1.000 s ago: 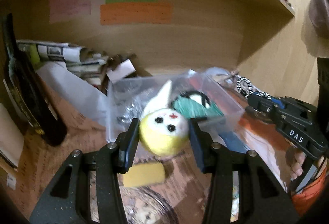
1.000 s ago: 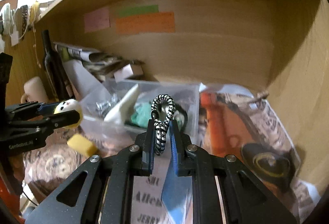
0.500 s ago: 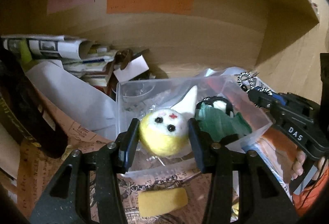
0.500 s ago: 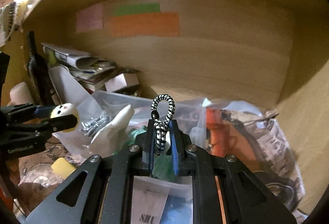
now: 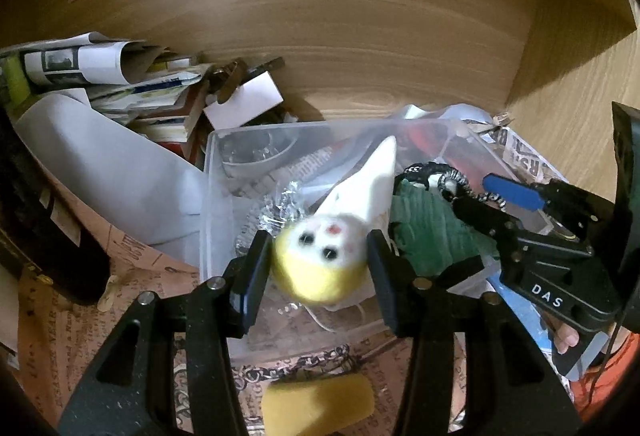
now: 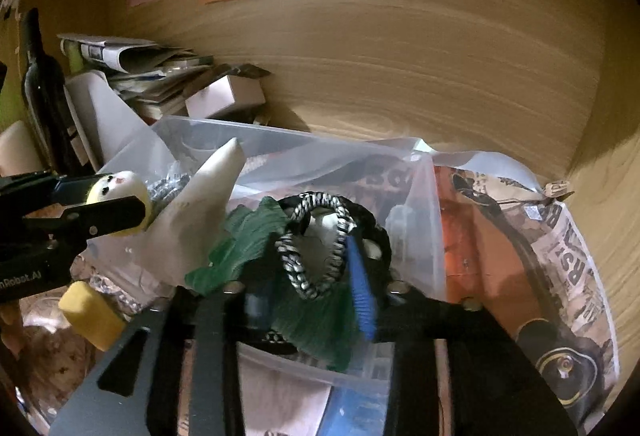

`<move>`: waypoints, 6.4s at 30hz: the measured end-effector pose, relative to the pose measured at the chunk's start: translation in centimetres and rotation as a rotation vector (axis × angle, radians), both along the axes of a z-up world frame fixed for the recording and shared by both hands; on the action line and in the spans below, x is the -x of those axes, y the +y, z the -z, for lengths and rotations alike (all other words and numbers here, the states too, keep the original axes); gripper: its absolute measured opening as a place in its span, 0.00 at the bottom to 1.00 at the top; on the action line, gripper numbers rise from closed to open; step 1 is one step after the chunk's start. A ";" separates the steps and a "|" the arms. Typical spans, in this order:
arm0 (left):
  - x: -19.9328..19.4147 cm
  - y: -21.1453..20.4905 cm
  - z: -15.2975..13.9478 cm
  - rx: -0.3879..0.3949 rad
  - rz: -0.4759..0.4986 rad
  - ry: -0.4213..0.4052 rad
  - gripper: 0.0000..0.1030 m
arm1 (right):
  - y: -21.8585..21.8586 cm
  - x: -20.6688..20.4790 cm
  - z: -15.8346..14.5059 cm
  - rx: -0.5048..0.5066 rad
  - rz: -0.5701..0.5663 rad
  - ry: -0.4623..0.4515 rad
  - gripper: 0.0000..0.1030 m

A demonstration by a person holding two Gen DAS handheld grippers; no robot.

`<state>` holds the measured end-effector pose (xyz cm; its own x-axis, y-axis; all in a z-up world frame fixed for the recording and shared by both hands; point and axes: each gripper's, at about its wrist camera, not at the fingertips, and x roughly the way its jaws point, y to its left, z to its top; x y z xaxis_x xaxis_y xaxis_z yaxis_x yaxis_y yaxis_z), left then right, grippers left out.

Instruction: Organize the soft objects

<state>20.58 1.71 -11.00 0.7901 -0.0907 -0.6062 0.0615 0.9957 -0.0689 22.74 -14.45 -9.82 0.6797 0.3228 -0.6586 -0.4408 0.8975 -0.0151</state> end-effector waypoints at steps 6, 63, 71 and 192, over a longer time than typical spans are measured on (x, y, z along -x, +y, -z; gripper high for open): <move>1.3 0.2 -1.0 0.000 -0.007 -0.039 0.65 | -0.3 0.6 -1.0 -0.006 0.008 -0.037 0.63; 10.0 1.3 6.1 0.035 -0.096 0.134 1.00 | -0.5 13.8 3.6 -0.019 -0.134 0.157 0.13; 6.8 1.5 5.1 0.054 -0.085 0.122 1.00 | -1.7 11.9 1.8 -0.045 -0.077 0.089 0.12; 16.5 -1.5 -10.6 -0.017 -0.053 -0.499 0.99 | -4.6 14.3 -13.0 -0.261 0.015 -0.429 1.00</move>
